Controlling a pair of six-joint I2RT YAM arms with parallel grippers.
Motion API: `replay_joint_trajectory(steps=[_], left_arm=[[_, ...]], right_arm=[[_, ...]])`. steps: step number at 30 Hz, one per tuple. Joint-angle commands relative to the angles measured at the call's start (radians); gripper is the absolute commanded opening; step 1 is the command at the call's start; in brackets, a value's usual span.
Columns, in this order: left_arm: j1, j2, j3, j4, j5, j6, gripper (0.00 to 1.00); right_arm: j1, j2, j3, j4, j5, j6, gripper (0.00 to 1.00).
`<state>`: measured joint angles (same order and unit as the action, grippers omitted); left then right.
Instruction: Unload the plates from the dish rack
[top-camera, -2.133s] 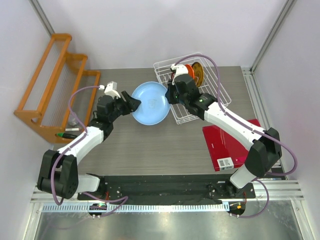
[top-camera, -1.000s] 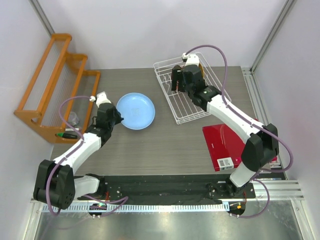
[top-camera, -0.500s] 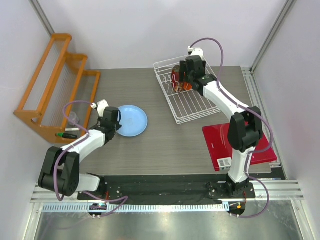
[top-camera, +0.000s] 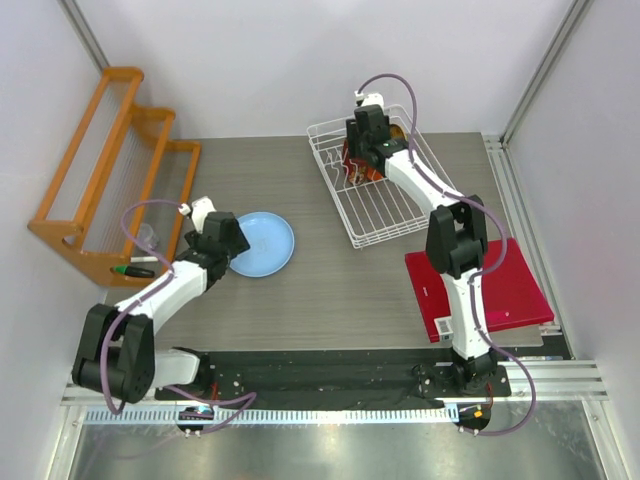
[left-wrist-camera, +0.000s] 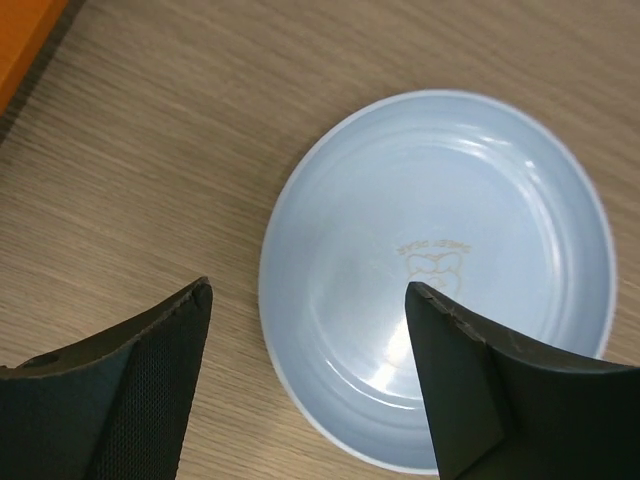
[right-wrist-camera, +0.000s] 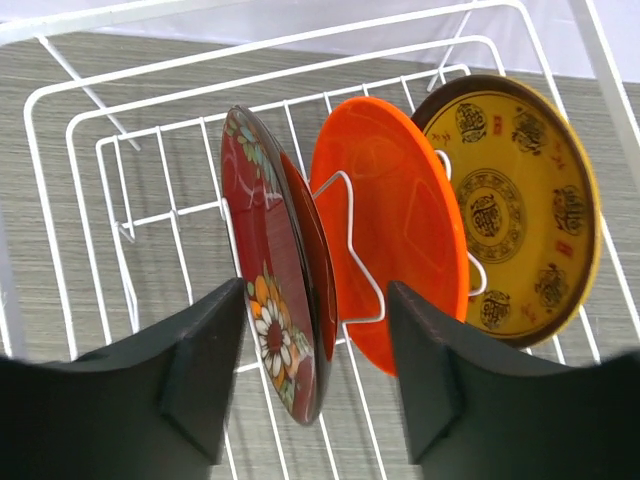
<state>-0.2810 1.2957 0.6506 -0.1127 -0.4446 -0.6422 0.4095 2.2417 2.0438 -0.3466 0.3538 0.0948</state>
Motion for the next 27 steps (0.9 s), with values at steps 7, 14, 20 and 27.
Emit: replay_joint_trajectory(steps=[7,14,20,27], left_arm=[[0.002,-0.16,0.053,-0.005,0.069,0.035,0.83],[0.0,-0.171,0.057,-0.007,0.078,0.033,0.85],[0.0,-0.144,0.063,-0.001,0.09,0.026,0.87],[0.002,-0.127,0.081,-0.015,0.095,0.03,0.95]], right_arm=[[0.003,0.071,0.144,-0.043,0.002,-0.043,0.22],[0.006,0.067,0.151,-0.052,0.011,-0.069,0.01],[0.06,0.044,0.168,-0.016,0.226,-0.17,0.01],[0.13,-0.025,0.063,0.202,0.508,-0.308,0.01]])
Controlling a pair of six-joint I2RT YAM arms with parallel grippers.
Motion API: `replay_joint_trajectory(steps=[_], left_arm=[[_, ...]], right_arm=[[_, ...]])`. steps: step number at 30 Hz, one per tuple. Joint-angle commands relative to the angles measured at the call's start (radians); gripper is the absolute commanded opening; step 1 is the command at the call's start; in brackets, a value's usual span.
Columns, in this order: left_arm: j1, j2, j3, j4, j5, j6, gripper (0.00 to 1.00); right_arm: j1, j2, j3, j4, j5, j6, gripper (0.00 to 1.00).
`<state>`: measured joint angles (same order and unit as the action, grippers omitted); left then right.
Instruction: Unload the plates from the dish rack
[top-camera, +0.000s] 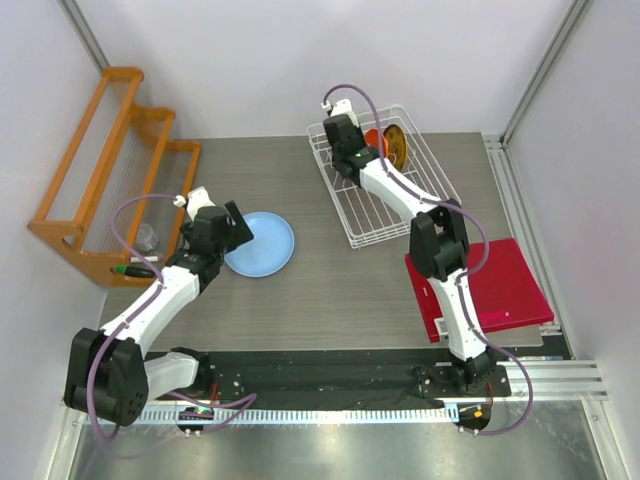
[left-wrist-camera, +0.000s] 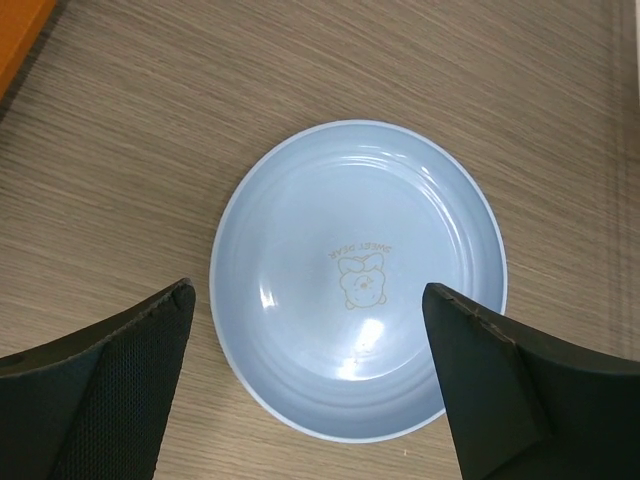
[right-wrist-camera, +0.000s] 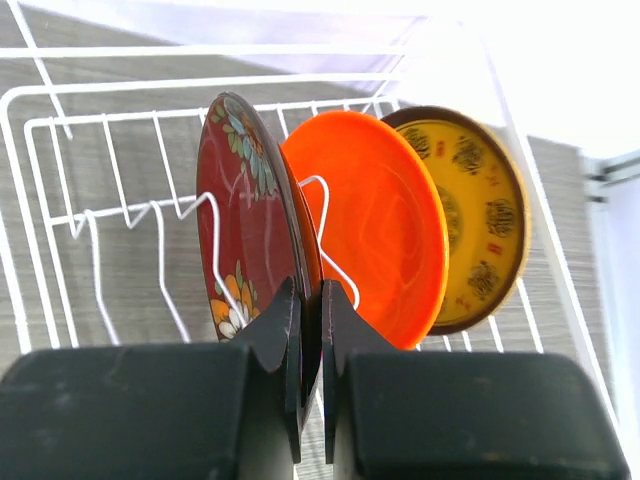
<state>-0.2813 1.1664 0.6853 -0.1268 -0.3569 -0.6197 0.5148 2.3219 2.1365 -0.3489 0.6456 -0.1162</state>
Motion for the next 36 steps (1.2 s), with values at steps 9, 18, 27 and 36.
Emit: replay_joint_trajectory(steps=[9,18,27,36], left_arm=[[0.001,-0.014,0.054,0.003,0.029,0.017,0.99],[0.001,0.001,0.06,0.013,0.059,0.008,1.0],[0.001,0.033,0.053,0.195,0.334,0.029,0.99],[0.001,0.099,0.019,0.378,0.478,-0.032,0.99]], right_arm=[[0.041,-0.286,-0.225,0.309,0.279,-0.117,0.01],[0.054,-0.42,-0.305,0.272,0.223,-0.06,0.01],[0.065,-0.582,-0.384,0.041,-0.17,0.235,0.01],[0.067,-0.76,-0.614,0.109,-0.684,0.483,0.01]])
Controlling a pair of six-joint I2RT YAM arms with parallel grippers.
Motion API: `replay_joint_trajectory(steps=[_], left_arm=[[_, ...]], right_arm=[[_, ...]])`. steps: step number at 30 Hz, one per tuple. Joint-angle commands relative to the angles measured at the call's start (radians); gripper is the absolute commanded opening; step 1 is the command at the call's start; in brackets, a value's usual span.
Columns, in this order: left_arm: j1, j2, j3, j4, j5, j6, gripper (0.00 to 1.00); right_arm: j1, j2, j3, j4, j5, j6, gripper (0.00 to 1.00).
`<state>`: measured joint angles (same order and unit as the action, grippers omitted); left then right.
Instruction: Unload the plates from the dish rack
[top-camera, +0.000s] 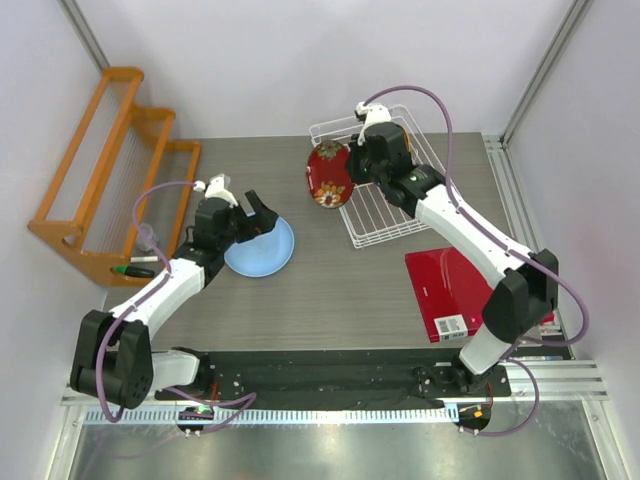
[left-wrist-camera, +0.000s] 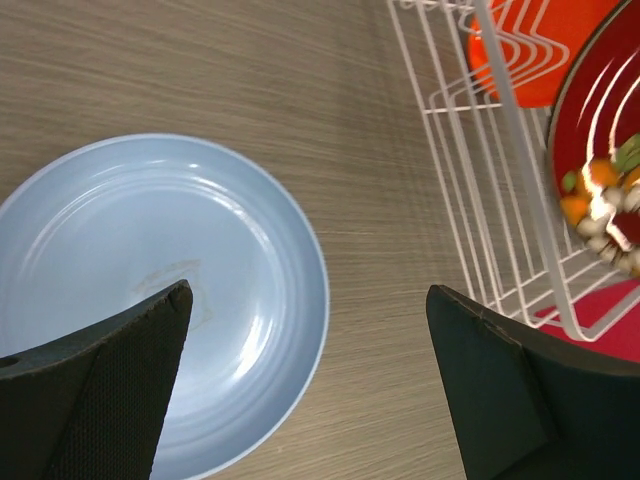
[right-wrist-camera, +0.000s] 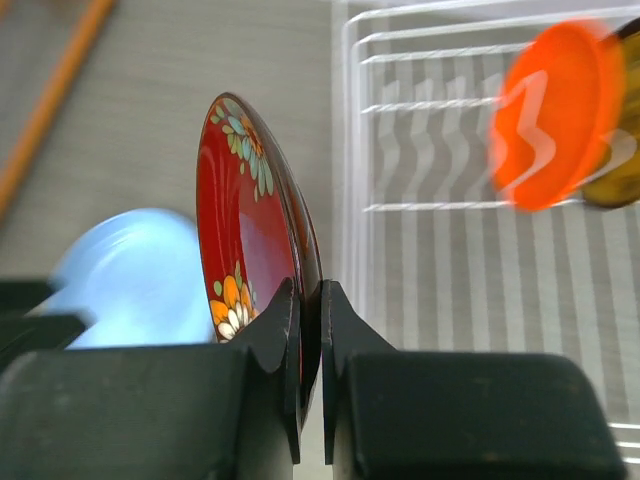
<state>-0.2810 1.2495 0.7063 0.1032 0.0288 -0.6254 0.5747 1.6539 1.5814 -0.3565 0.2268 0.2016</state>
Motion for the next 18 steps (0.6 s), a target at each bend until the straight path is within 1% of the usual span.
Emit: replay_joint_trajectory(steps=[1,5,10,14,18], left_arm=[[0.0,0.019,-0.007,0.167,0.092,-0.031,1.0],[0.0,0.01,-0.042,0.231,0.102,-0.046,1.0],[0.0,-0.015,-0.065,0.268,0.115,-0.062,0.99],[0.0,-0.039,-0.082,0.263,0.106,-0.069,1.0],[0.0,-0.091,-0.087,0.199,0.051,-0.06,0.99]], right_arm=[[0.007,-0.101,-0.082,0.158,-0.326,0.208,0.01],[0.007,-0.123,-0.149,0.22,-0.43,0.286,0.01],[0.007,-0.126,-0.221,0.31,-0.484,0.338,0.01],[0.007,-0.132,-0.247,0.33,-0.474,0.348,0.01],[0.004,-0.151,-0.258,0.327,-0.381,0.319,0.01]])
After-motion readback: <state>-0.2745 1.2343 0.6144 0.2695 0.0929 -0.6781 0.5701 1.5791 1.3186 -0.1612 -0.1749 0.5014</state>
